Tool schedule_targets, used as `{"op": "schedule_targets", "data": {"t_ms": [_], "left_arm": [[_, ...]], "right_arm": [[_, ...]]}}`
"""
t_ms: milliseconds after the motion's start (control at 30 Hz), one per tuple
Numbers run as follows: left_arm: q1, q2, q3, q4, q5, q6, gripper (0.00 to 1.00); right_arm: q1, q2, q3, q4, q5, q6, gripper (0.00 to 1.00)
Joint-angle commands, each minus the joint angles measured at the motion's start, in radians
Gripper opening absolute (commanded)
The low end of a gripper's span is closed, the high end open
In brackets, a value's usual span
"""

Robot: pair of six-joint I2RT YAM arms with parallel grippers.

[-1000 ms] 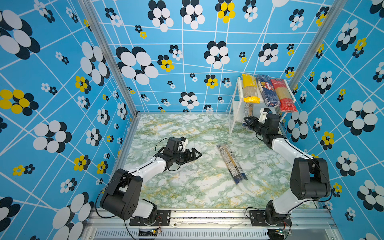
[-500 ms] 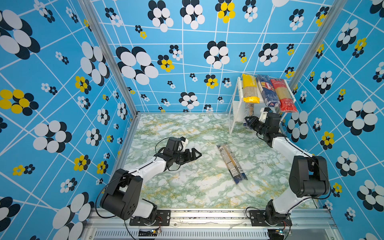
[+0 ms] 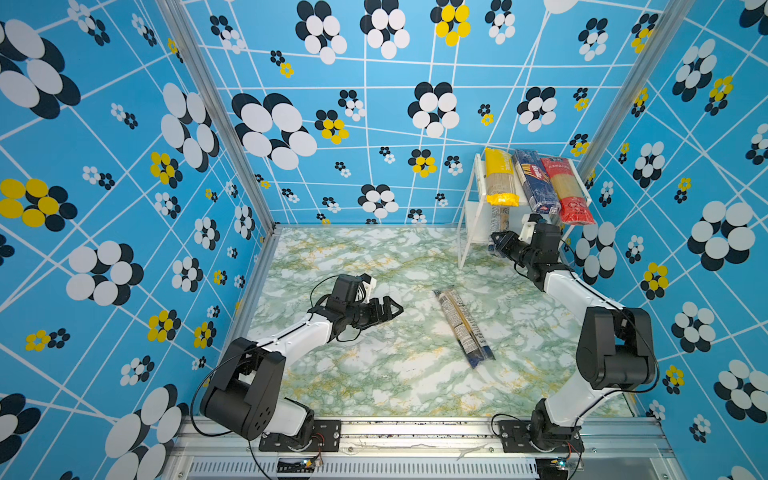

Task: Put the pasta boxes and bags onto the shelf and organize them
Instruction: 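Set the clear spaghetti bag upright on the lower tier and open the right gripper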

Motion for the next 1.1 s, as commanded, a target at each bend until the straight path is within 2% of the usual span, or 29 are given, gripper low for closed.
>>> {"op": "schedule_targets", "data": {"t_ms": [0,300,633,767,867,1067], "left_arm": [[0.012,-0.019,0.0,-0.022,0.007,0.024,0.99],[0.013,-0.017,0.001,-0.02,0.007,0.024,0.99],[0.013,-0.021,-0.002,-0.019,0.006,0.02,0.99],[0.013,-0.024,-0.003,-0.02,0.008,0.019,0.99],[0.013,-0.03,-0.003,-0.021,0.008,0.018,0.99],[0.013,-0.037,-0.002,-0.023,0.008,0.017,0.99]], "right_arm": [[-0.008,-0.013,0.063,0.152,-0.012,-0.032,0.37],[-0.011,-0.022,0.049,0.132,-0.016,-0.051,0.47],[-0.011,-0.056,0.006,0.107,-0.021,-0.096,0.53],[-0.011,-0.101,-0.042,0.084,-0.016,-0.142,0.55],[-0.011,-0.144,-0.066,0.022,-0.019,-0.18,0.61],[-0.011,-0.281,-0.173,-0.07,0.012,-0.22,0.66]]}}
